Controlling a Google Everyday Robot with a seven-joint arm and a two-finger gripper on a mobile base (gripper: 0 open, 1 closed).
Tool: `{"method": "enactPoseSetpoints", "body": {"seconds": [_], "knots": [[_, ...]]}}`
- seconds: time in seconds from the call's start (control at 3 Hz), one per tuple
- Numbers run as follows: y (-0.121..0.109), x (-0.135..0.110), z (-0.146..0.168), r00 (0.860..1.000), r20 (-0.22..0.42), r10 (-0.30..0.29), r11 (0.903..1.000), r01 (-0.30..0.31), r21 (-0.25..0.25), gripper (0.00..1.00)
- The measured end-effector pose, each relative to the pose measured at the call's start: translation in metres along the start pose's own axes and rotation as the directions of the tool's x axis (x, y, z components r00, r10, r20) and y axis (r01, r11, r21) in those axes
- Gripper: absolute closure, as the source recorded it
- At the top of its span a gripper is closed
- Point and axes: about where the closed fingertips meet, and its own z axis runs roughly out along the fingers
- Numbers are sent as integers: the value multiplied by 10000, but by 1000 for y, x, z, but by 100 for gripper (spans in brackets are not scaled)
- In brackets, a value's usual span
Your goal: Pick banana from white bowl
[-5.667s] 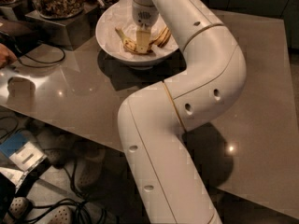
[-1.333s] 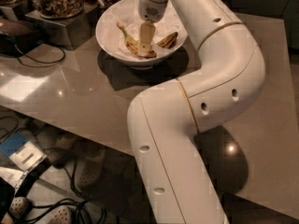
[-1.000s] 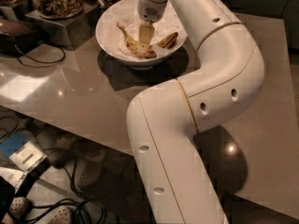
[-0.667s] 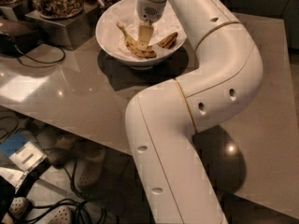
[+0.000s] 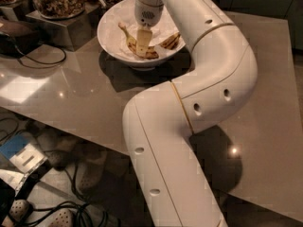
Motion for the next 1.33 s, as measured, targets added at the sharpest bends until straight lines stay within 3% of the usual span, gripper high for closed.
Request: {"method": "enactPoseSetpoints", "body": {"seconds": [0.67, 1.33], "knots": [[3, -1, 23, 9999, -128, -73, 9992, 67, -407, 47], [-1, 0, 28, 10000, -60, 26, 9994, -28, -344, 88]]}}
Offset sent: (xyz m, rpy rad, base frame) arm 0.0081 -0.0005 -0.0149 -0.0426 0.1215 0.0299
